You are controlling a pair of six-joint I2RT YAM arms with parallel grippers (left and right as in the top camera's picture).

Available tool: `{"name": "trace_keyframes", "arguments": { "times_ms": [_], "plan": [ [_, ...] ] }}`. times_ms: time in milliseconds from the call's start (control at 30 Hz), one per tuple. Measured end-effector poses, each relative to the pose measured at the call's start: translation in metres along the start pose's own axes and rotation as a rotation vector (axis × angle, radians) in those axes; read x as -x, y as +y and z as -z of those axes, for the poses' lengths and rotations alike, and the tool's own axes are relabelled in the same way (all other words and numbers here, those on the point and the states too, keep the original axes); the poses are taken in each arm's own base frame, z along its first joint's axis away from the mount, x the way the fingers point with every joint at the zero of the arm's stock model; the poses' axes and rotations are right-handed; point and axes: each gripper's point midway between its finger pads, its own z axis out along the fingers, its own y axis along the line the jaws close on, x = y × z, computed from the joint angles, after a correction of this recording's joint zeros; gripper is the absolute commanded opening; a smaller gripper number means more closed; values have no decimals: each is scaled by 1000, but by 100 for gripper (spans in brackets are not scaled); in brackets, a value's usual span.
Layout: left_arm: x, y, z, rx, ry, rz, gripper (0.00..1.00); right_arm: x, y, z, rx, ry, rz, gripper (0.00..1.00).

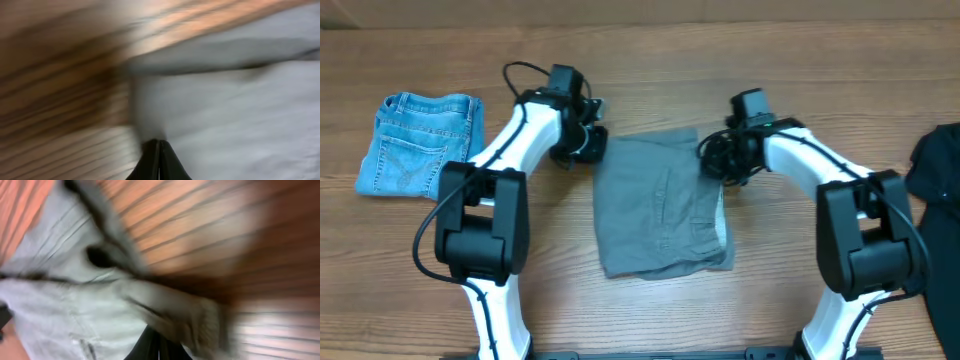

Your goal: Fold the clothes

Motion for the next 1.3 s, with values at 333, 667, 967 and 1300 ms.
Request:
{"name": "trace_keyframes", "arguments": {
  "times_ms": [333,667,967,1300],
  "plan": [
    [-23,31,27,-49,109,138,8,-23,-35,31,-45,129,38,4],
    [-53,-35,47,-221,244,81,15,-67,-7,99,50,173,183,4],
    [-112,-89,8,-188,403,-73,4,-110,0,74,63,284,196,10],
    [-160,-63,-14,-107,486,68,4,-169,-77,43,-90,434,-20,9]
  ]
}}
